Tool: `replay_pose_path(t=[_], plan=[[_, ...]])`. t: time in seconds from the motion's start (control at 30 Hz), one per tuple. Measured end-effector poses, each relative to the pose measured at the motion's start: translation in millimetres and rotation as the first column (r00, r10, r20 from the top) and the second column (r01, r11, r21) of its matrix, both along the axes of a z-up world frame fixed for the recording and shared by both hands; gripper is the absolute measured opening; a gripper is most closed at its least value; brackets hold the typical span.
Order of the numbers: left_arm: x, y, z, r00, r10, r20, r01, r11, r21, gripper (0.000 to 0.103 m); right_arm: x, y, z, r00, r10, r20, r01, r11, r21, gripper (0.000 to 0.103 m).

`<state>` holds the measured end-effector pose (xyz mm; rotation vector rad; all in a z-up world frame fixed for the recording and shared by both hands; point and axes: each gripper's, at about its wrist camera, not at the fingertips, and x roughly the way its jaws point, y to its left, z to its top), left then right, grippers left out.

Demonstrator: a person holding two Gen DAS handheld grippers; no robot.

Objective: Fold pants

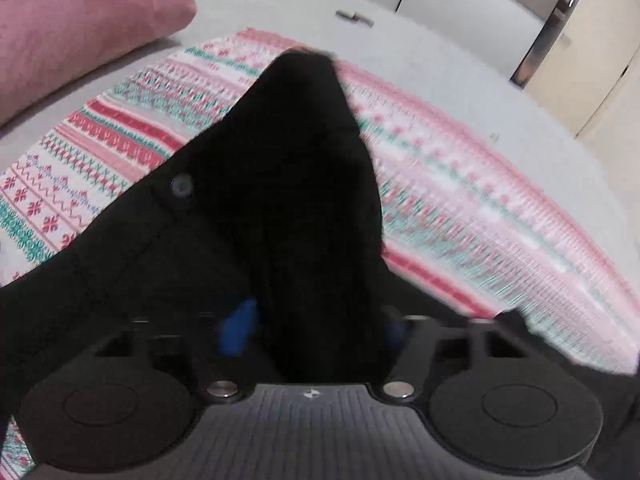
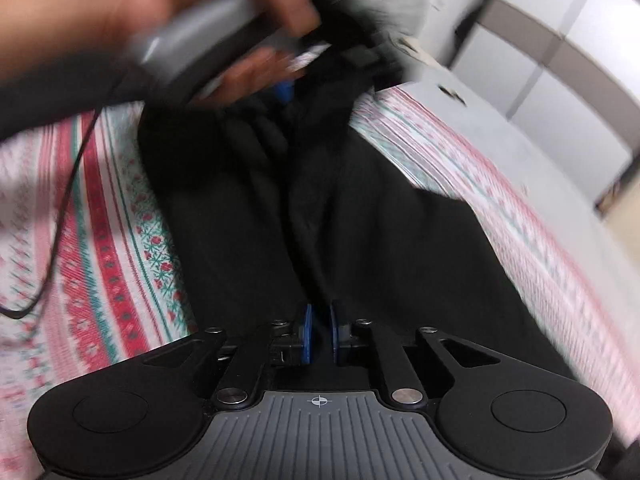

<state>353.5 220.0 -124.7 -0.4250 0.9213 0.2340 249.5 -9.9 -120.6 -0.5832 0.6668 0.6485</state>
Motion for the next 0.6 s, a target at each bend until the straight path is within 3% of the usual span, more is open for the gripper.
replay_pose_path(t=[0.03,0.07,0.1,0.13,0.17,0.2,0.27,0.3,0.33,0.37,0.4,0.43,0.5,0.57,0.6], plan=[[0,3,-2,1.000,0.012,-0.006,-0.012,1.000,-0.014,0.066,8,-19,11,0.998,-0.045,-0.048,0.048,0.997,0.062,0.015],[-2,7,-2,1.000,0.028,-0.005,-0.028,0.999,-0.032,0.064,20,-44,23,0.990,-0.107,-0.096,0.119,0.986,0.121,0.028],[-3,11,-1,0.999,0.040,0.001,-0.040,0.998,-0.051,0.064,32,-69,33,0.976,-0.177,-0.124,0.196,0.968,0.159,0.050],[-5,15,1,0.999,0.051,0.011,-0.050,0.996,-0.073,0.064,45,-99,41,0.957,-0.261,-0.130,0.282,0.942,0.184,0.062],[-7,19,4,0.998,0.061,0.024,-0.058,0.994,-0.087,0.064,59,-133,48,0.925,-0.359,-0.120,0.377,0.904,0.201,0.071],[-8,21,6,0.997,0.067,0.033,-0.064,0.994,-0.088,0.064,74,-167,51,0.881,-0.455,-0.128,0.472,0.855,0.215,0.071],[-8,23,9,0.996,0.081,0.043,-0.077,0.994,-0.072,0.064,111,-249,52,0.723,-0.646,-0.243,0.690,0.675,0.260,0.071],[-7,24,9,0.995,0.088,0.041,-0.085,0.994,-0.067,0.064,127,-289,49,0.624,-0.715,-0.315,0.781,0.561,0.275,0.071],[-6,24,8,0.995,0.088,0.039,-0.086,0.994,-0.065,0.064,144,-329,44,0.505,-0.780,-0.370,0.862,0.434,0.262,0.071],[-4,23,7,0.996,0.083,0.040,-0.080,0.995,-0.066,0.064,156,-353,41,0.425,-0.823,-0.376,0.904,0.360,0.233,0.071],[-2,22,6,0.996,0.074,0.044,-0.072,0.995,-0.064,0.064,170,-373,39,0.366,-0.861,-0.354,0.929,0.312,0.200,0.073],[-1,20,6,0.996,0.070,0.047,-0.067,0.996,-0.056,0.066,181,-386,38,0.338,-0.877,-0.342,0.939,0.288,0.188,0.073],[2,15,11,0.995,0.074,0.073,-0.072,0.997,-0.034,0.074,201,-407,36,0.315,-0.866,-0.388,0.944,0.244,0.222,0.073],[3,5,19,0.991,0.045,0.124,-0.048,0.999,0.015,0.103,217,-418,34,0.317,-0.839,-0.442,0.941,0.219,0.259,0.071],[3,-2,22,0.989,0.018,0.147,-0.029,0.997,0.071,0.103,225,-416,34,0.318,-0.840,-0.439,0.941,0.222,0.257,0.071]])
